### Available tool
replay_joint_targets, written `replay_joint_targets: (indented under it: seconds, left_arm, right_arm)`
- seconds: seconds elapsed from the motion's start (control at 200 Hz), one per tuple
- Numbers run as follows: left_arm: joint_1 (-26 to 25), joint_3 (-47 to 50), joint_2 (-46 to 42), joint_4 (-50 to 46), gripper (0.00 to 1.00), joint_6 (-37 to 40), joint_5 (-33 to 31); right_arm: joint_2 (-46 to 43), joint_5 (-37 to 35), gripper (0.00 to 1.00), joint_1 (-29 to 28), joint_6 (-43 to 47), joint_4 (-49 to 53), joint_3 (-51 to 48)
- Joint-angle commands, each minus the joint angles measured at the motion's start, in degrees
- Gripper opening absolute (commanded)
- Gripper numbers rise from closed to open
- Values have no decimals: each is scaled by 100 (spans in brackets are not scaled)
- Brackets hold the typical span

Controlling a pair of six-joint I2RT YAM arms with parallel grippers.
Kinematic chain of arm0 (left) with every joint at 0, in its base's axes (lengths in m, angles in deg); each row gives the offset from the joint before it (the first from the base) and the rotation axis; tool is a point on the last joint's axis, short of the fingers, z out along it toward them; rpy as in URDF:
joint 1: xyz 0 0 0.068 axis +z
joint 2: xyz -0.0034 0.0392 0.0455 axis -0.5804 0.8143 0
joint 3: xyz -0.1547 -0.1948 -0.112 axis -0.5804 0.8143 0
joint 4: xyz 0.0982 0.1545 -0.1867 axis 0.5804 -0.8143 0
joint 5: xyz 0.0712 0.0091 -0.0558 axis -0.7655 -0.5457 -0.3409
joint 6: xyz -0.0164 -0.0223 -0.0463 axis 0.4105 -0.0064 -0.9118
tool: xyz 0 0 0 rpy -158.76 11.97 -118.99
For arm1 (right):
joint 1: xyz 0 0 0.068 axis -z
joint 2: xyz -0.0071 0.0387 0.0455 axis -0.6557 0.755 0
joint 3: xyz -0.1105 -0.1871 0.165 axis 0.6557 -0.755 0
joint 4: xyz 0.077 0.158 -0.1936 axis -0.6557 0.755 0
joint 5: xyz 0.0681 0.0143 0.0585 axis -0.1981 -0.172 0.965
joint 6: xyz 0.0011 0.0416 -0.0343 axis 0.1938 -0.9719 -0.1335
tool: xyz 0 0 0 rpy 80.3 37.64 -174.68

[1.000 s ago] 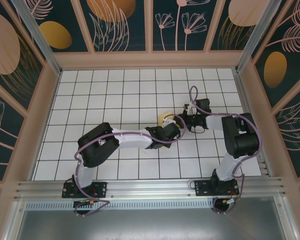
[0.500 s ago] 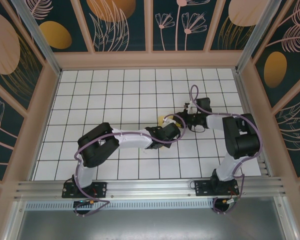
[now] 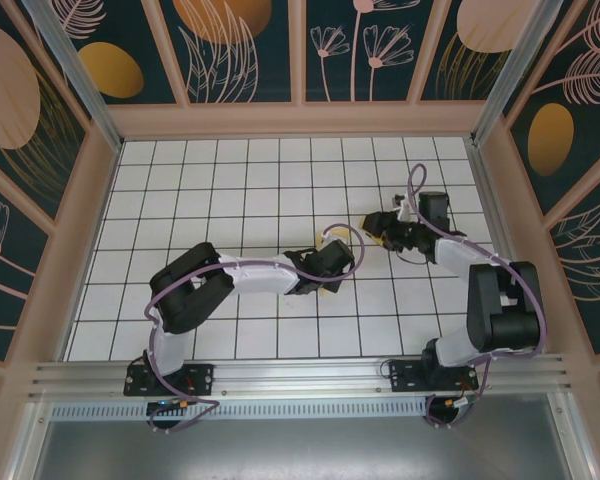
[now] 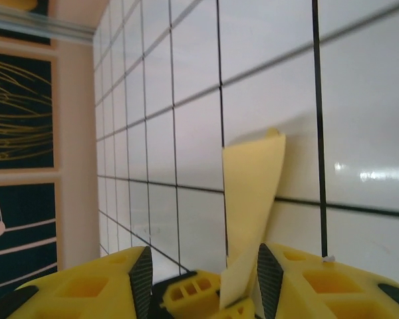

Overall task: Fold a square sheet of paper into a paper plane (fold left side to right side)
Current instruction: Fold the wing for the fifth time at the center of the table.

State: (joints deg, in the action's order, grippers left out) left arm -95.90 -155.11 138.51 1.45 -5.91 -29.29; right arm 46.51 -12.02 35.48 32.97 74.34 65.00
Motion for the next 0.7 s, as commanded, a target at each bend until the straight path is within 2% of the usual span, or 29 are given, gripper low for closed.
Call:
replay_joint_targets:
  seconds: [0.0, 0.23, 0.435, 0.696]
  left_arm:
    - [52, 153, -190, 155, 24, 15, 130]
    - [103, 283, -253, 272, 24, 6, 193]
    - [109, 301, -253, 281, 24, 4, 176]
    - [107, 284, -222, 290, 24, 46, 206]
  right_arm:
    - [147, -40, 49, -262, -194, 46, -167]
    - [673, -159, 49, -665, -792, -292, 2]
    - [993, -392, 50, -726, -914, -129, 201]
    - [1240, -335, 50, -768, -1136, -90, 409]
